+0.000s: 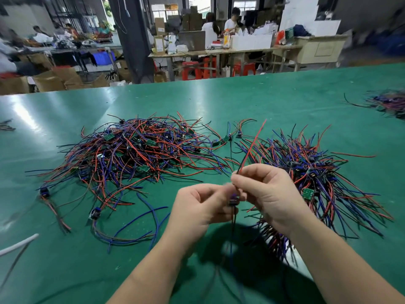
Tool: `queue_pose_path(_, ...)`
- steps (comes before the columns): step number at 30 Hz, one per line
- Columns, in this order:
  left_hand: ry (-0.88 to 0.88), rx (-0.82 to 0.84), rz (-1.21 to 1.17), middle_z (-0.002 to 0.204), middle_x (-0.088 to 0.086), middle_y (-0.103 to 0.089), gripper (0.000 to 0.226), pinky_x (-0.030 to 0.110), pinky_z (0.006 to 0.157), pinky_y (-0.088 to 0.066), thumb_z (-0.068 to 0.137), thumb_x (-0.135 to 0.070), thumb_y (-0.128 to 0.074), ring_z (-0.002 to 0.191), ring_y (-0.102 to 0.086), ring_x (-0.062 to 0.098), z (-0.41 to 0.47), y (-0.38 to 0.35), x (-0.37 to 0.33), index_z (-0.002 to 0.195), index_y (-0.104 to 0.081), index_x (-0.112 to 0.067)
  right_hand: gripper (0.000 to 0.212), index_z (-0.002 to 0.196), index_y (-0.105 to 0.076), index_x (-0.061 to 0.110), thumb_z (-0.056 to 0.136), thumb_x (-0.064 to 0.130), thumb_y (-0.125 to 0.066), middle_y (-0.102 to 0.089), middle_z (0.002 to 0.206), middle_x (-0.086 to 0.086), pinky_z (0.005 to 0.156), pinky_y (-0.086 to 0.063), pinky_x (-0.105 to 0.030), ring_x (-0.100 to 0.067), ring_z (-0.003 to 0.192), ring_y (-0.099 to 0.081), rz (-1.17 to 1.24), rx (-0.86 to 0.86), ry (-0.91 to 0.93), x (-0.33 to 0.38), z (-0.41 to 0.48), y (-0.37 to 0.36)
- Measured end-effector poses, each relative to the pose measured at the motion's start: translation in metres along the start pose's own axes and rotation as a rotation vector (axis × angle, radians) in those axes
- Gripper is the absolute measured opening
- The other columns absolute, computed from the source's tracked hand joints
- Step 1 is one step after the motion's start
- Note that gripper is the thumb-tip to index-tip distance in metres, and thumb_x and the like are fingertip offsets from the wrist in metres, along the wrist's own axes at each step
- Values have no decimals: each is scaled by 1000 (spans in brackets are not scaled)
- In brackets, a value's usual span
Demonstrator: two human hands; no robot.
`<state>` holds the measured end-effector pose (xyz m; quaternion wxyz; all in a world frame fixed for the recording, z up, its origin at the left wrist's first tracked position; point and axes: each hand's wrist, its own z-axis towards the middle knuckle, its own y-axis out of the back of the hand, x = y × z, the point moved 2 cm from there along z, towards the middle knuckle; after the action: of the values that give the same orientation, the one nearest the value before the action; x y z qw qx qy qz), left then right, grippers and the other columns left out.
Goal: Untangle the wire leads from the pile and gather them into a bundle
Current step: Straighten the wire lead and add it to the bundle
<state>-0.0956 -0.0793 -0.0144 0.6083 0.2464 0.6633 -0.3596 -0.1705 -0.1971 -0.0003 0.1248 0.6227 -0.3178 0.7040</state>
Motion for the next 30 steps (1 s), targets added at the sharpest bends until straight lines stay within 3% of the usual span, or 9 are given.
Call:
queue_pose_path(5,76,62,42,68,9,-72,17,24,55,-55,61,-27,-75,56,-65,14,-3,-1,3,71,-77,-14,13,64,-65,7,58,11,-75,-62,53,-6,41,-41,-16,-9,42,-54,-34,-80,-17,1,3,7)
queue_pose_path(9,260,345,141,74,9,-73,7,19,51,-49,76,-16,-76,61,-68,16,-12,2,4,74,-75,-10,11,66,-66,6,62,13,-73,-66,57,-5,40,-42,-12,-6,44,-58,63,-226,28,20,6,27)
queue_pose_path(14,376,543,394,75,4,-72,4,16,56,-49,79,-17,-77,64,-64,10,-16,11,9,76,-74,-16,9,83,-63,8,88,1,-61,-69,66,-3,50,-49,-13,-8,56,-66,245,-450,163,25,14,49)
queue_pose_path(16,339,466,359,73,6,-72,8,16,55,-49,79,-19,-76,60,-63,10,-11,11,10,75,-73,-13,16,96,-59,16,95,2,-51,-65,86,-1,57,-49,-15,-10,67,-67,165,-551,330,27,13,53)
queue_pose_path(18,305,241,183,73,9,-72,17,19,53,-52,73,-26,-76,60,-66,13,-3,15,7,72,-71,-9,20,100,-51,26,94,8,-48,-56,95,5,63,-45,-17,-9,75,-59,-12,-643,529,30,8,52)
queue_pose_path(20,267,10,39,74,10,-73,27,19,52,-53,65,-32,-73,60,-68,14,6,23,5,76,-68,-7,16,96,-51,28,89,13,-51,-54,91,9,67,-43,-17,-8,76,-53,-224,-572,670,30,2,41)
queue_pose_path(23,221,-164,-78,73,11,-73,35,17,50,-54,64,-33,-70,60,-70,15,14,33,7,80,-66,-2,11,95,-61,27,85,23,-61,-61,86,7,63,-48,-32,-22,69,-58,-530,-149,508,16,-2,14)
queue_pose_path(26,238,-132,-93,72,10,-73,44,20,50,-55,69,-41,-64,58,-69,14,16,32,11,85,-66,0,28,104,-66,29,78,27,-76,-60,98,5,67,-49,-25,-12,69,-60,-825,149,420,-6,-6,-3)
queue_pose_path(30,326,110,1,78,3,-73,66,24,52,-56,67,-69,-46,62,-69,13,12,26,10,82,-78,-14,21,92,-74,20,73,13,-79,-61,90,2,71,-49,-22,-8,68,-59,-965,140,461,-14,-8,-9)
